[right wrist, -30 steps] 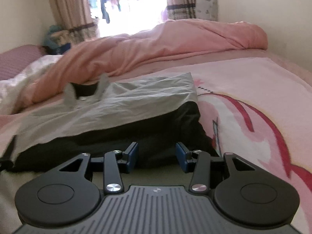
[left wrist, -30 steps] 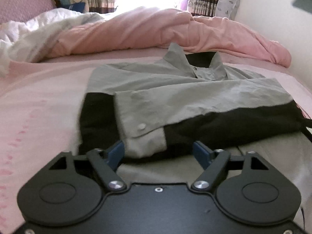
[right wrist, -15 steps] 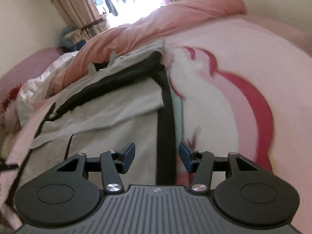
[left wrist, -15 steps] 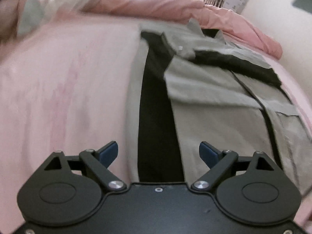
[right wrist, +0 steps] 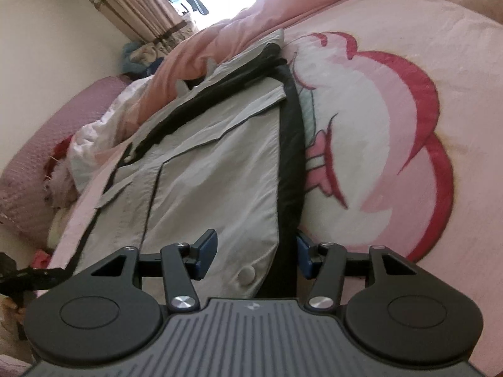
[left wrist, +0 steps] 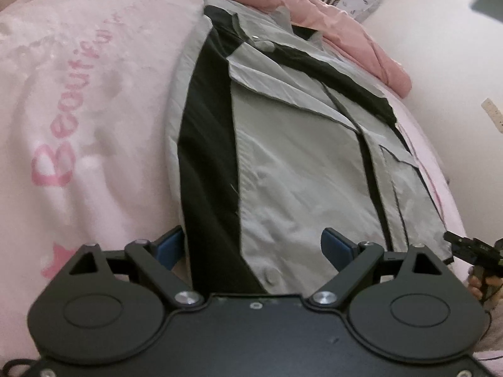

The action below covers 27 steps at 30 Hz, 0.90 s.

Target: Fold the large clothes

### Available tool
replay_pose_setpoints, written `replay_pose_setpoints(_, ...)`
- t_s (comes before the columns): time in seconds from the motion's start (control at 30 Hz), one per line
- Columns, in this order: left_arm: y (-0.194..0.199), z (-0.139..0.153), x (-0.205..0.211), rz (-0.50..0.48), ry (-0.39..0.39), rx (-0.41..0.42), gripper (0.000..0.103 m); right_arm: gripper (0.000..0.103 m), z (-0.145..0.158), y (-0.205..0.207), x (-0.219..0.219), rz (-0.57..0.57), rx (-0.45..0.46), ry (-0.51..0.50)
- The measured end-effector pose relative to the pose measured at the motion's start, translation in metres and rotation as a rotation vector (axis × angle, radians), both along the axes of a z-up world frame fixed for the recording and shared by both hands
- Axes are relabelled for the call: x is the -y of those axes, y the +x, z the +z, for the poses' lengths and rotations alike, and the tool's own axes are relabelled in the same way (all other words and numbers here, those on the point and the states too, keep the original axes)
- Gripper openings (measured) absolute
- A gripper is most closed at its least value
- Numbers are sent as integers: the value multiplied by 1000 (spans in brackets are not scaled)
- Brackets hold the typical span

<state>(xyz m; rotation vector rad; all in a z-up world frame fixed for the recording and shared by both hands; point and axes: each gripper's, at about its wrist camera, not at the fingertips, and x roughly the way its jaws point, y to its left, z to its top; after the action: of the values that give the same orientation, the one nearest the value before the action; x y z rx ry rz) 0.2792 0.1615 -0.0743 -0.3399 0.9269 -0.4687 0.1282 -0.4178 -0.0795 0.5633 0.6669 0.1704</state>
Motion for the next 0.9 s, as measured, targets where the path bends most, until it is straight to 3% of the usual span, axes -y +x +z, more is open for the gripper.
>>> replay_pose_setpoints(0.4,-19,-3,-8,-10,-60,-4,89,67,-7,-11,-2,74,22,77)
replay_pose_setpoints(0.6,-3,-1,1,23,-35,3,86,66,-12,5,-11,86,11,83)
replay_pose_setpoints(0.63,-2,-1,2,30,-32,6,83,62,-12,4,-12,83,11,78)
replay_pose_setpoints(0.7,-2,1,4,50,5,6,65,51,-11,3,-13,75,2,57)
replay_pose_setpoints(0.77,-4,3,6,73,86,14,21,30,-10,1,-11,52,-12,43)
replay_pose_setpoints(0.8,-3,3,5,82,113,16,20,27,-10,2,-9,41,-20,47)
replay_pose_setpoints(0.9,2,1,-2,101,80,-8,13,19,-11,2,-7,30,-12,59)
